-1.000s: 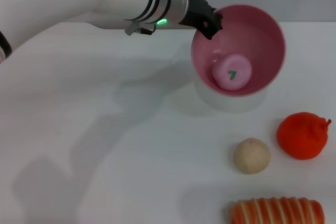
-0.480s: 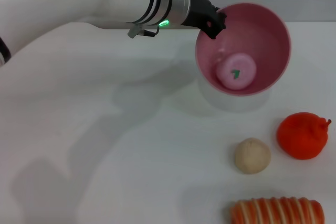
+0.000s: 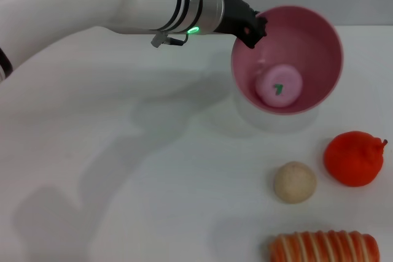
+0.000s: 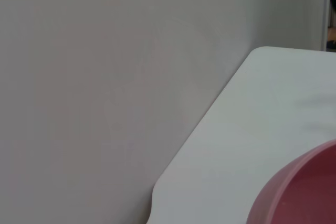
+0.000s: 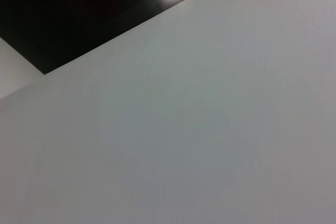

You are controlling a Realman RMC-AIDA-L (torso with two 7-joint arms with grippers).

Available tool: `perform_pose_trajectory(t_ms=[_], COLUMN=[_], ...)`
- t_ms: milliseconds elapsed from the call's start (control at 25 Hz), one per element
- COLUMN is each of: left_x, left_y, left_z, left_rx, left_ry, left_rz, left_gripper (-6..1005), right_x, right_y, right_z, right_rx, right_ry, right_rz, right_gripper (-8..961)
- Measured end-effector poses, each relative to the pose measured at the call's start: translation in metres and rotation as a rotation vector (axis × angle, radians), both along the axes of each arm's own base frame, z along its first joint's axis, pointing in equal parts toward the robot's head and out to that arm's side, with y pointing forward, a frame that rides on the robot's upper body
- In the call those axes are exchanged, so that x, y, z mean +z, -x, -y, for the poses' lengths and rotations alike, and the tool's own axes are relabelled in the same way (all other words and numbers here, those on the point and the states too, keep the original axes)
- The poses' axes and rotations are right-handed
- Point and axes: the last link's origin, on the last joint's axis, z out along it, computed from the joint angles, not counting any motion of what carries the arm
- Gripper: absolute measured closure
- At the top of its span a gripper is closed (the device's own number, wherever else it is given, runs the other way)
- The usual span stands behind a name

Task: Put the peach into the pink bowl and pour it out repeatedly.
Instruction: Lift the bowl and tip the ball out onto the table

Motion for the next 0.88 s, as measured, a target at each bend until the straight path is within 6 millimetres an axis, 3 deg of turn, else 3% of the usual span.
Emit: perform_pose_trajectory(t_ms=[880], left_x=[-0.006], left_y=[-0.0018], left_z=[0.0043], left_rx=[-0.024], left_ry=[-0.017], left_rz=[0.043], left_gripper=[958], right_x=[-0.0069], right_y=[-0.0021], right_z=[0.0016], right_rx=[-0.013], right_ry=[0.015], right_rz=[-0.017], right_gripper=[430])
